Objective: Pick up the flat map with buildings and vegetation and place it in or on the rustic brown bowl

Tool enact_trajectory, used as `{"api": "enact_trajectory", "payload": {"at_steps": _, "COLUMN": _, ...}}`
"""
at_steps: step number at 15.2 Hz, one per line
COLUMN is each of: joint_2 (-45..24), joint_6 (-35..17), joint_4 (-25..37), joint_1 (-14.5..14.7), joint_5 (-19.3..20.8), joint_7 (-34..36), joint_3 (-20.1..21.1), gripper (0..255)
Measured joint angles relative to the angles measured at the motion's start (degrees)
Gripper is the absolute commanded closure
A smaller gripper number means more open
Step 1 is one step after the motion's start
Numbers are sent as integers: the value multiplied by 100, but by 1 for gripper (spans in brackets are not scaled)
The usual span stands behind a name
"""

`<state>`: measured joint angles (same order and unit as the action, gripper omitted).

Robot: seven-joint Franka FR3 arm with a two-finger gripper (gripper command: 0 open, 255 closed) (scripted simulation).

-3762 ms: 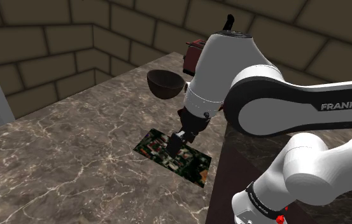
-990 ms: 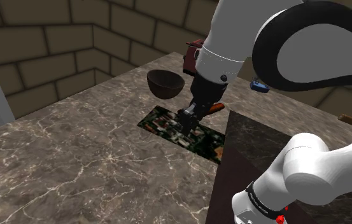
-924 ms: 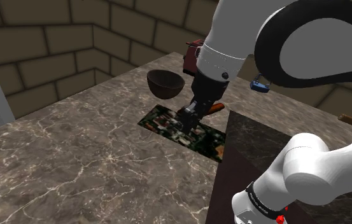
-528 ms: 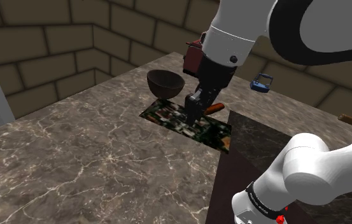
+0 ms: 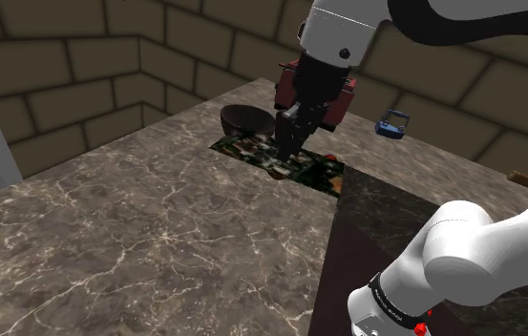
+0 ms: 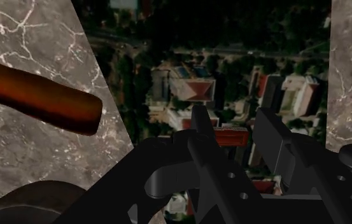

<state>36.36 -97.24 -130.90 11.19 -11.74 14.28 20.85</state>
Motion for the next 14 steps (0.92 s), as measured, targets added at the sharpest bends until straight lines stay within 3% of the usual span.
{"api": "enact_trajectory", "payload": {"at_steps": 10, "joint_2": -1356, "joint_6": -314, "joint_4": 945, "joint_1": -582, "joint_5": 624, "joint_7": -858, "joint_3": -582, "gripper": 255}}
{"api": "enact_trajectory", "payload": {"at_steps": 14, "joint_2": -2094, "joint_6": -307, "joint_4": 1661, "joint_1": -798, "joint_5": 857, "joint_7": -1168, "joint_3": -783, "gripper": 255}}
